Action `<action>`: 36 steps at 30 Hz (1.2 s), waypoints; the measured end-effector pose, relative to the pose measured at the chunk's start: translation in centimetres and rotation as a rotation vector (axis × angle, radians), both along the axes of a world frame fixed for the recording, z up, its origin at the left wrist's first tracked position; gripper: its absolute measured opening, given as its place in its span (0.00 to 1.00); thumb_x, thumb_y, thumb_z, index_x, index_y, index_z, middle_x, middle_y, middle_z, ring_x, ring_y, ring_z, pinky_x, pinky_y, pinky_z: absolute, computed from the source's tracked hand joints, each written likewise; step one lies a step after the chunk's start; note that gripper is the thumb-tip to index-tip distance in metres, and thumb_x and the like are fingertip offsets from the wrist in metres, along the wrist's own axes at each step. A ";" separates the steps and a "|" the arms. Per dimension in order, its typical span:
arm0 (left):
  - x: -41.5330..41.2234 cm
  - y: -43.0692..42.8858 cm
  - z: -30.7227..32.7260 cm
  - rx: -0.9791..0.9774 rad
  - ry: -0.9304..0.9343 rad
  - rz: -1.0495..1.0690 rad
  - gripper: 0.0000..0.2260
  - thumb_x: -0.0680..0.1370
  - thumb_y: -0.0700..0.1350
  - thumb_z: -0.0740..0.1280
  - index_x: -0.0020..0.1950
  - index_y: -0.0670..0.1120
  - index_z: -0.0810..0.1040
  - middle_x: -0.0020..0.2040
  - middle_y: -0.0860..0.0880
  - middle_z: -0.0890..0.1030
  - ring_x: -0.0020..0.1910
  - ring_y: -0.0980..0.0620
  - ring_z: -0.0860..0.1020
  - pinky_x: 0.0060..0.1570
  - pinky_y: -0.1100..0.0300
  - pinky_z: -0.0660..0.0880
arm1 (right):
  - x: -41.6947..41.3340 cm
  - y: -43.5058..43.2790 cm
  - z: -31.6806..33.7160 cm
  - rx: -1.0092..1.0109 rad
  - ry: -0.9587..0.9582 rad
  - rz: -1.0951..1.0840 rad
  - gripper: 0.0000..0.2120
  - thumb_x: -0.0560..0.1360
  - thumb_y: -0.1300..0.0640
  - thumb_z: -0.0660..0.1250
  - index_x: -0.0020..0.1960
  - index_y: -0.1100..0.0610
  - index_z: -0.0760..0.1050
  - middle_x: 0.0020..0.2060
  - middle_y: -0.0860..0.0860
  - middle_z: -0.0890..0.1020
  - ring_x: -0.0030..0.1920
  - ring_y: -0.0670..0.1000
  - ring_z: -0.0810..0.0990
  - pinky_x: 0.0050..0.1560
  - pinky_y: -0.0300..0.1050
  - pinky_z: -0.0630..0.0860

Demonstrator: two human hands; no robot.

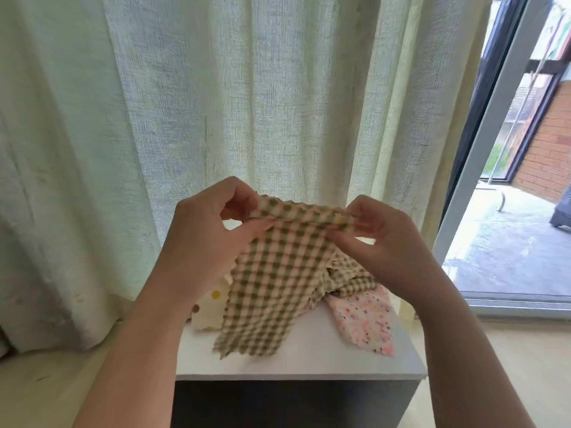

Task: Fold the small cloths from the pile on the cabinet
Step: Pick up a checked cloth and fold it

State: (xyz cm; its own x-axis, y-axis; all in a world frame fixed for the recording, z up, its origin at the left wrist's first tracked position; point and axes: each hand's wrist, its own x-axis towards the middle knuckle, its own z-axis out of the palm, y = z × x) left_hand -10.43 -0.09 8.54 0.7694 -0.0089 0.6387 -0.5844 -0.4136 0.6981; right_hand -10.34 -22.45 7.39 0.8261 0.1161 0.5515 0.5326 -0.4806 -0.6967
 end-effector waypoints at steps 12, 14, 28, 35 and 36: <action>2.5 -1.5 -1.9 -0.301 0.416 -0.156 0.06 0.77 0.44 0.70 0.40 0.51 0.80 0.40 0.48 0.83 0.41 0.47 0.82 0.50 0.48 0.80 | 1.7 1.5 -1.5 0.624 0.356 0.014 0.04 0.78 0.60 0.66 0.48 0.56 0.81 0.38 0.49 0.86 0.40 0.46 0.83 0.45 0.44 0.78; 2.6 -2.2 -2.1 -0.363 0.467 -0.177 0.06 0.78 0.48 0.67 0.45 0.47 0.79 0.36 0.54 0.84 0.35 0.56 0.81 0.39 0.59 0.78 | 1.7 1.8 -1.6 0.646 0.323 -0.031 0.04 0.79 0.59 0.66 0.48 0.56 0.80 0.35 0.49 0.85 0.37 0.45 0.83 0.41 0.42 0.78; 3.7 -2.3 -4.0 -0.407 0.533 -0.081 0.03 0.78 0.50 0.69 0.46 0.53 0.82 0.43 0.54 0.86 0.45 0.54 0.84 0.47 0.59 0.79 | 2.5 1.1 -3.2 0.563 0.764 0.220 0.06 0.76 0.59 0.69 0.51 0.62 0.79 0.41 0.54 0.86 0.38 0.50 0.85 0.36 0.41 0.80; 3.7 -0.7 -3.8 -0.385 0.801 -0.353 0.19 0.69 0.48 0.73 0.58 0.43 0.81 0.49 0.46 0.86 0.46 0.49 0.84 0.48 0.55 0.80 | 3.0 2.4 -3.5 0.808 0.691 0.115 0.10 0.80 0.55 0.64 0.55 0.59 0.80 0.47 0.54 0.87 0.47 0.51 0.86 0.45 0.46 0.81; 3.7 -0.6 -3.9 -0.348 0.804 -0.361 0.18 0.70 0.45 0.73 0.58 0.42 0.81 0.50 0.45 0.85 0.47 0.48 0.84 0.49 0.56 0.80 | 3.1 2.4 -3.5 0.827 0.710 0.126 0.11 0.80 0.54 0.65 0.55 0.60 0.81 0.48 0.54 0.86 0.48 0.52 0.86 0.47 0.48 0.81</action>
